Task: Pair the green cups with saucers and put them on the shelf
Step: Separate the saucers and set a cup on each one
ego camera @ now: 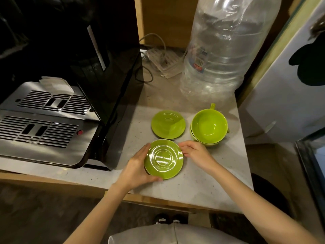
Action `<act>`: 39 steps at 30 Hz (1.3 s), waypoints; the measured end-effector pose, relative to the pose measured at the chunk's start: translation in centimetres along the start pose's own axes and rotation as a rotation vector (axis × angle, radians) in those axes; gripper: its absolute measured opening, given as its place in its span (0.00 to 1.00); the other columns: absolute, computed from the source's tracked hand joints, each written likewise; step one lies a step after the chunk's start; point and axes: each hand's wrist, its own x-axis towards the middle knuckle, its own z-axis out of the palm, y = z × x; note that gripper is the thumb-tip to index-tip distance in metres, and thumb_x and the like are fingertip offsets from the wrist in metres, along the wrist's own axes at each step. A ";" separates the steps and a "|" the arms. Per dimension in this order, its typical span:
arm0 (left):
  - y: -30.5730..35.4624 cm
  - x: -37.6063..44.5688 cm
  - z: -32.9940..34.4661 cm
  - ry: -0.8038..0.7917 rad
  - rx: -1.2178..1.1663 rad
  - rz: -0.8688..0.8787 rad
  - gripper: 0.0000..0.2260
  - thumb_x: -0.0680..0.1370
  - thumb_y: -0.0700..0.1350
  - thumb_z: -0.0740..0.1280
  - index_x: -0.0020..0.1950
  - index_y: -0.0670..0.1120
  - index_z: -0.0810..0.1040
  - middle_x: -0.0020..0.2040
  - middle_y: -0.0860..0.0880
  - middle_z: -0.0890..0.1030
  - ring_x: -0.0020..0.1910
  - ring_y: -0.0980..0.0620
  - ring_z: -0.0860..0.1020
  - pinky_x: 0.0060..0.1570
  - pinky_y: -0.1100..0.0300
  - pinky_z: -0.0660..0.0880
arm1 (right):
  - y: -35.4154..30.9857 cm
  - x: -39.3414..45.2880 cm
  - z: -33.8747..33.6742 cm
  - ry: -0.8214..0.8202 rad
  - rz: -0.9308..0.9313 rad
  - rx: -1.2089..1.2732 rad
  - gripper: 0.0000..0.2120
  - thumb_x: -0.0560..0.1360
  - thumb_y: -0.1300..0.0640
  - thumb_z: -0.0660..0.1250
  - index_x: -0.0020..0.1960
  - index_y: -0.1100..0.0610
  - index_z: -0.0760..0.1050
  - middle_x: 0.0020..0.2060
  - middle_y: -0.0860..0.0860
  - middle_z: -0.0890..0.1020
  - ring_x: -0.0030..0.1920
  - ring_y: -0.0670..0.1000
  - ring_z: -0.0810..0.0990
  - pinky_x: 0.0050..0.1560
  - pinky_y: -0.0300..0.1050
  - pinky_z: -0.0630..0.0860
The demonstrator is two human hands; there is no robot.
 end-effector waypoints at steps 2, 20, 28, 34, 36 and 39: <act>-0.1 0.2 -0.1 -0.018 0.013 0.013 0.55 0.53 0.69 0.71 0.73 0.43 0.58 0.71 0.44 0.68 0.65 0.59 0.62 0.67 0.66 0.56 | -0.1 -0.1 -0.1 -0.007 0.001 0.001 0.14 0.77 0.65 0.57 0.59 0.62 0.75 0.51 0.55 0.81 0.51 0.51 0.79 0.48 0.38 0.74; 7.6 10.7 3.6 -0.077 0.014 0.233 0.62 0.52 0.77 0.61 0.74 0.45 0.42 0.75 0.50 0.45 0.75 0.50 0.44 0.74 0.46 0.50 | 0.3 -2.4 -11.0 0.429 -0.324 -0.554 0.48 0.61 0.43 0.75 0.73 0.55 0.57 0.73 0.52 0.63 0.75 0.52 0.54 0.72 0.49 0.54; 8.0 14.2 4.7 -0.123 0.072 0.189 0.64 0.48 0.72 0.68 0.75 0.42 0.47 0.77 0.45 0.52 0.72 0.59 0.43 0.73 0.52 0.44 | 0.7 -1.4 -11.5 0.285 -0.208 -0.611 0.55 0.60 0.43 0.77 0.75 0.50 0.46 0.74 0.45 0.51 0.75 0.48 0.40 0.73 0.50 0.41; 7.5 14.3 5.1 -0.096 0.075 0.226 0.57 0.54 0.62 0.76 0.75 0.44 0.51 0.76 0.47 0.57 0.72 0.60 0.46 0.71 0.55 0.44 | 1.3 -0.8 -11.7 0.283 -0.246 -0.629 0.55 0.58 0.40 0.76 0.75 0.50 0.48 0.76 0.51 0.52 0.74 0.44 0.41 0.73 0.50 0.37; 7.4 14.3 5.1 -0.082 0.063 0.230 0.57 0.54 0.63 0.76 0.75 0.45 0.52 0.76 0.47 0.58 0.72 0.59 0.46 0.71 0.54 0.44 | 1.4 -0.6 -11.8 0.298 -0.269 -0.648 0.55 0.58 0.39 0.76 0.75 0.50 0.49 0.76 0.50 0.54 0.71 0.39 0.41 0.73 0.50 0.37; 7.7 14.3 5.0 -0.075 0.042 0.232 0.58 0.51 0.67 0.70 0.74 0.45 0.53 0.75 0.47 0.60 0.72 0.59 0.47 0.72 0.51 0.46 | 1.6 -0.3 -11.9 0.324 -0.288 -0.686 0.55 0.56 0.36 0.75 0.75 0.50 0.51 0.76 0.50 0.55 0.74 0.42 0.44 0.73 0.49 0.36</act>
